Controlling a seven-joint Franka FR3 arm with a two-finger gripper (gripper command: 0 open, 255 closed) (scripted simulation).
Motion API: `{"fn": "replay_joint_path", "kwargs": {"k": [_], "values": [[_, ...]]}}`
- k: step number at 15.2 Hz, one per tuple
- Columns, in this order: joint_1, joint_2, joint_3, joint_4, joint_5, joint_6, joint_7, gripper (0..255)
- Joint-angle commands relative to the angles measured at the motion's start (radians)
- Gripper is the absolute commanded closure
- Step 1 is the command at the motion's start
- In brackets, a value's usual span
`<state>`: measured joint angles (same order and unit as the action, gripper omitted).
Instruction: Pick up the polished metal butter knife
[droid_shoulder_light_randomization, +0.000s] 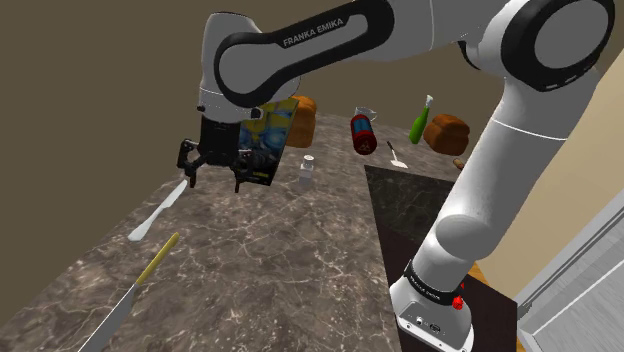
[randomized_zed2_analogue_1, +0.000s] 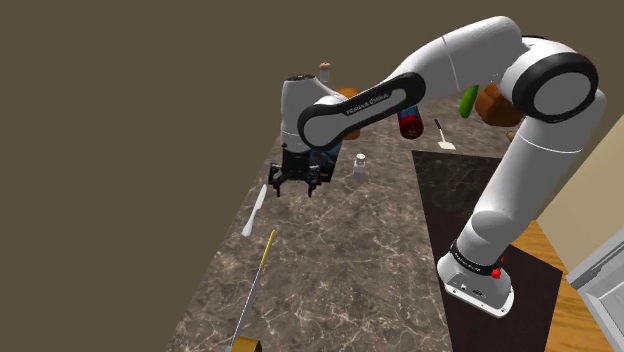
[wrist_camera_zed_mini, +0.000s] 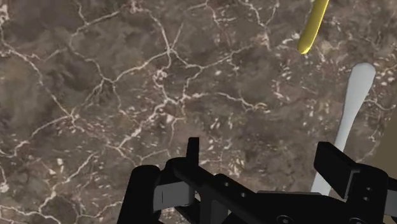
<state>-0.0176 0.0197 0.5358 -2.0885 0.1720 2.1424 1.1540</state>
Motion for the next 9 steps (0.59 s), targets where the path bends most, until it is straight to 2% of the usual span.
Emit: {"fn": "replay_joint_path", "kwargs": {"k": [1,9], "values": [[0.010,0.080,0.006,0.053,-0.032,0.034,0.088,0],[0.108,0.400,-0.047,0.364,-0.155,0.076,0.383,0]]}}
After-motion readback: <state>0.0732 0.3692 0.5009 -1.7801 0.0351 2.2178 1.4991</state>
